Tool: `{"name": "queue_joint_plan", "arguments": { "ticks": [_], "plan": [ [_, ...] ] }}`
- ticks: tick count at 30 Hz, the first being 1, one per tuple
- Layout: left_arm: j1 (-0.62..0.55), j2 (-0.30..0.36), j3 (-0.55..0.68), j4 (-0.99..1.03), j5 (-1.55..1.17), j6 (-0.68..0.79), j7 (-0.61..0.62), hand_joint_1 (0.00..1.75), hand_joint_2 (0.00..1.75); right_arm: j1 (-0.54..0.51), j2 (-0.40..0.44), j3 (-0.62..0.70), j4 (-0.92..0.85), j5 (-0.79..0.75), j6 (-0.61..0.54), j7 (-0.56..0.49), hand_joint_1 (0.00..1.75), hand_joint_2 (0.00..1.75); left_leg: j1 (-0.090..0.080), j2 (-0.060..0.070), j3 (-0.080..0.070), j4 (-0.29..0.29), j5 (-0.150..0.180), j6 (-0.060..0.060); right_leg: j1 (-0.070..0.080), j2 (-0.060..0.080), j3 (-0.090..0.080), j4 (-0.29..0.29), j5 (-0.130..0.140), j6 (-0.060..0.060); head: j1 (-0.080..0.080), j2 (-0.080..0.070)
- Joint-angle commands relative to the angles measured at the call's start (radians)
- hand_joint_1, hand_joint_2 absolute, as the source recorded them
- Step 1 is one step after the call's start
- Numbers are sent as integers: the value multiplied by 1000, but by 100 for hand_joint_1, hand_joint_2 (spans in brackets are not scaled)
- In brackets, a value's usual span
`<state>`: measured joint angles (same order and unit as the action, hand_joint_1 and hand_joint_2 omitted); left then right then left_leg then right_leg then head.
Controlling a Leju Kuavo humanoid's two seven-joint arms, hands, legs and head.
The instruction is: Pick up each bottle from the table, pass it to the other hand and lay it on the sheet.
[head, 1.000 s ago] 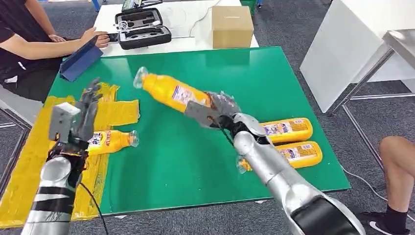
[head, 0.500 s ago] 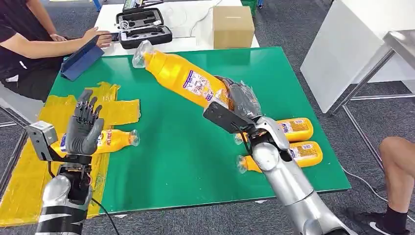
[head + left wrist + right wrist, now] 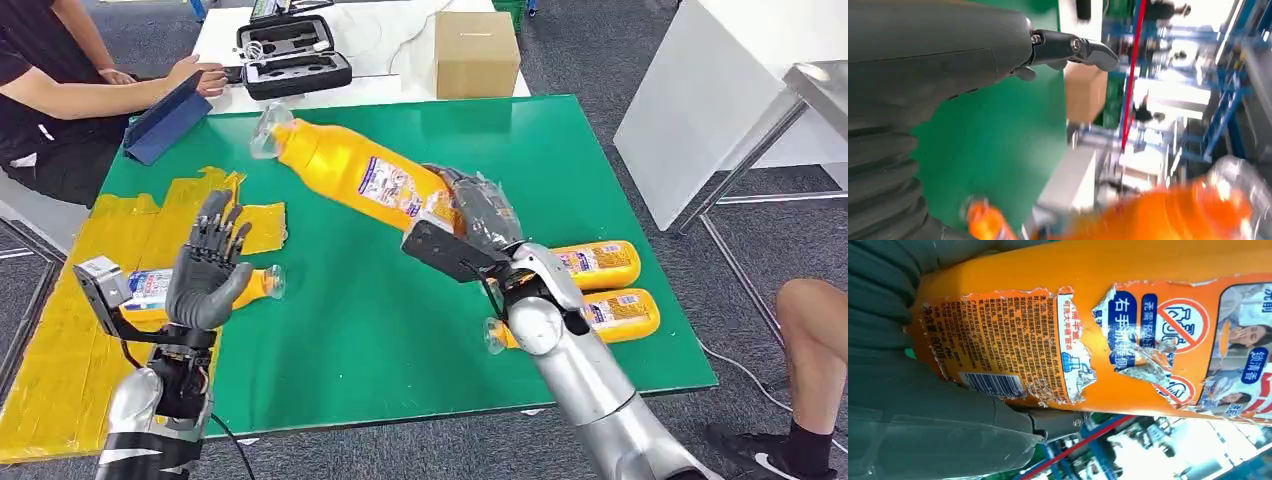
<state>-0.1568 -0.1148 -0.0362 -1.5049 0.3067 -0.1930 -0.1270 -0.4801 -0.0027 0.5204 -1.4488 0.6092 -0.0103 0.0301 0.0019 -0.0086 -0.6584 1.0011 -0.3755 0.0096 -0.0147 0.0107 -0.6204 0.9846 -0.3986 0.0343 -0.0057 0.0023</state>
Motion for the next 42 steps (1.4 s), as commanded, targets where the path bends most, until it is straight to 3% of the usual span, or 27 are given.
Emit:
{"name": "queue_joint_plan", "arguments": {
  "ticks": [1,2,19,26,27,28,42],
  "plan": [
    [5,-5,-48,2,11,-1,8,0,175,-35,6,62,60,4,4,-1,175,175,0,1,6,0,-2,-1,1,0,5,0,-2,-2,0,0],
    [2,5,-129,-8,84,-67,35,0,175,-41,53,181,158,41,40,4,175,175,1,1,5,0,-2,-1,1,0,5,0,-2,-2,0,0],
    [-47,-7,-124,33,113,-68,21,0,175,0,115,442,248,71,79,-21,175,175,1,1,6,-1,-2,-1,2,-1,5,-1,-2,-2,0,0],
    [-55,-8,-120,42,104,-52,13,0,175,-6,110,474,232,62,83,-25,175,175,1,0,6,-1,-2,-1,1,-2,6,-1,-3,-2,0,0],
    [-55,-10,-115,42,103,-49,10,42,175,-6,107,476,229,59,82,-24,175,175,2,0,8,0,-3,-1,2,-2,8,-1,-3,-2,0,0],
    [-54,-13,-109,38,105,-46,3,175,175,-7,105,477,228,57,82,-23,175,175,1,0,5,-1,-2,-1,2,-2,5,-1,-2,-2,0,0],
    [-51,-17,-100,25,81,-41,-22,175,175,-5,88,441,218,49,72,-16,175,175,2,-1,7,0,-3,-1,2,-4,8,-1,-3,-2,0,0]
  ]
}}
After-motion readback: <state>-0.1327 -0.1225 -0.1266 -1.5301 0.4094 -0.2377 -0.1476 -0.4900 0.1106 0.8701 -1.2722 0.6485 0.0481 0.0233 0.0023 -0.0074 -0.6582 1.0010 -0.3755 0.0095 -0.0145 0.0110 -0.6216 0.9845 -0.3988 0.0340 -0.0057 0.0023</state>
